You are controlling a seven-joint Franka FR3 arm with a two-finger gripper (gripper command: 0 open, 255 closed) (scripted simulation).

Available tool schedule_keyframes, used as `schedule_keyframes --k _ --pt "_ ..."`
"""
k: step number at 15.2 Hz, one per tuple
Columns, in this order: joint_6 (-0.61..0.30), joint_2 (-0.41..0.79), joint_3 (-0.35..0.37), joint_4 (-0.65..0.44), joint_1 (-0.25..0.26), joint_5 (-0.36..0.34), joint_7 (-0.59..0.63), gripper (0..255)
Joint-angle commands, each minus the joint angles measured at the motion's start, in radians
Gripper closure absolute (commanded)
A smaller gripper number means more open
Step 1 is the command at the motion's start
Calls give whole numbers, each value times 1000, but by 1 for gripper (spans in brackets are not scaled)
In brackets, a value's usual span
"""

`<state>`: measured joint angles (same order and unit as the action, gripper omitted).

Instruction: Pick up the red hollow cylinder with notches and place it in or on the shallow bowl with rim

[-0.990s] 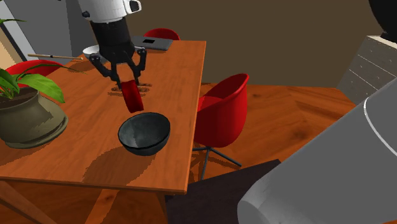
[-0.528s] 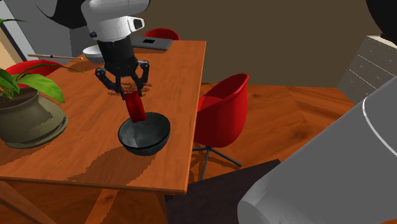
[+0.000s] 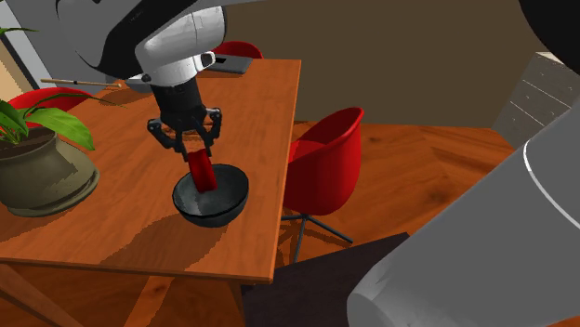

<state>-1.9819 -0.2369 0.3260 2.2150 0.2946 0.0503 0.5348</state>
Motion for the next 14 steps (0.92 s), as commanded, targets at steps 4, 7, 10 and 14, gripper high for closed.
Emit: schedule_keyframes --k 4,7,10,14 --pt "-11 5 1 5 0 -1 1 255" --pt "-11 5 1 5 0 -1 1 255" --pt "-11 5 1 5 0 -1 1 0" --pt "23 -3 -1 -21 0 0 0 0"
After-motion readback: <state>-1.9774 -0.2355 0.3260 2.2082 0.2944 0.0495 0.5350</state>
